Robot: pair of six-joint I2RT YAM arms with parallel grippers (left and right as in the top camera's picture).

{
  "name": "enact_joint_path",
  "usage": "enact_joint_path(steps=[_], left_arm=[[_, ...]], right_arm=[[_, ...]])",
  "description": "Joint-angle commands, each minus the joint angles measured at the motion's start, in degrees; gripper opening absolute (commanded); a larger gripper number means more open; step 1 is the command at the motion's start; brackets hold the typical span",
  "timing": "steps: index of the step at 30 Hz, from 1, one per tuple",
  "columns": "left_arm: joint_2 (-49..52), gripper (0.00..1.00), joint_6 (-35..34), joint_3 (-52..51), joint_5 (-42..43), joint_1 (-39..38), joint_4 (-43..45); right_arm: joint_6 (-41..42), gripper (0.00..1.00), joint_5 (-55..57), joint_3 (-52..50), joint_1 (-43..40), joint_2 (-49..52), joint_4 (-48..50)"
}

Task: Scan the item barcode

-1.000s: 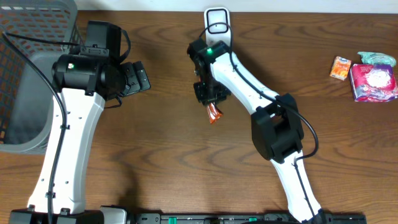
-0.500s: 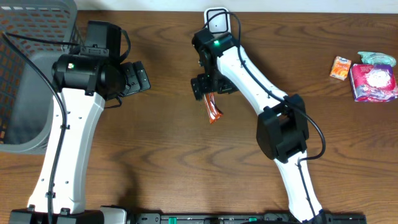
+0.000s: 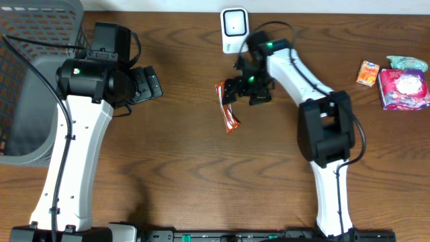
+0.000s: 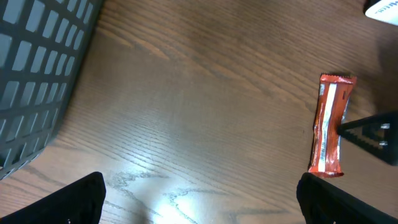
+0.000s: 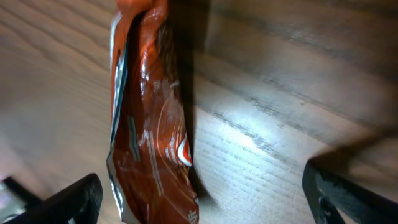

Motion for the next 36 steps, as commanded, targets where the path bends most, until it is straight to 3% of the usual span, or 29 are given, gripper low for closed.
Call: enact_joint_path(steps=[1, 8, 10, 13, 18, 21, 28, 36], left_arm=[[-0.5, 0.98, 0.3, 0.0, -0.5, 0.2, -0.1], [-0.5, 0.98, 0.3, 0.0, -0.5, 0.2, -0.1], [-0.5, 0.98, 0.3, 0.0, -0.5, 0.2, -0.2], [-0.5, 0.98, 0.3, 0.0, -0.5, 0.2, -0.2], [-0.5, 0.98, 0.3, 0.0, -0.5, 0.2, -0.1], [-0.5, 0.98, 0.3, 0.0, -0.5, 0.2, -0.1], [-0.5, 0.98, 0.3, 0.0, -0.5, 0.2, -0.2], [-0.5, 0.98, 0.3, 0.0, -0.5, 0.2, -0.2]], right_arm=[[-1.7, 0.99, -8.1, -4.9, -1.2, -0.4, 4.2], [-1.7, 0.98, -14.1, -9.0, -1.2, -0.4, 11.3], [-1.7, 0.94, -13.0, -9.2, -0.6, -0.4, 11.2], [0.7, 0.79, -7.5, -10.3, 0.7, -0.4, 11.3], [2.5, 0.73, -6.1, -13.7, 2.1, -0.4, 15.4], [2.9, 0.58, -5.7, -15.5, 2.6, -0.4, 17.9], [2.3, 0.01, -8.0, -15.3, 0.3, -0.4, 17.5], [-15.4, 0.01, -23.2, -15.3, -1.9, -0.4, 15.5]])
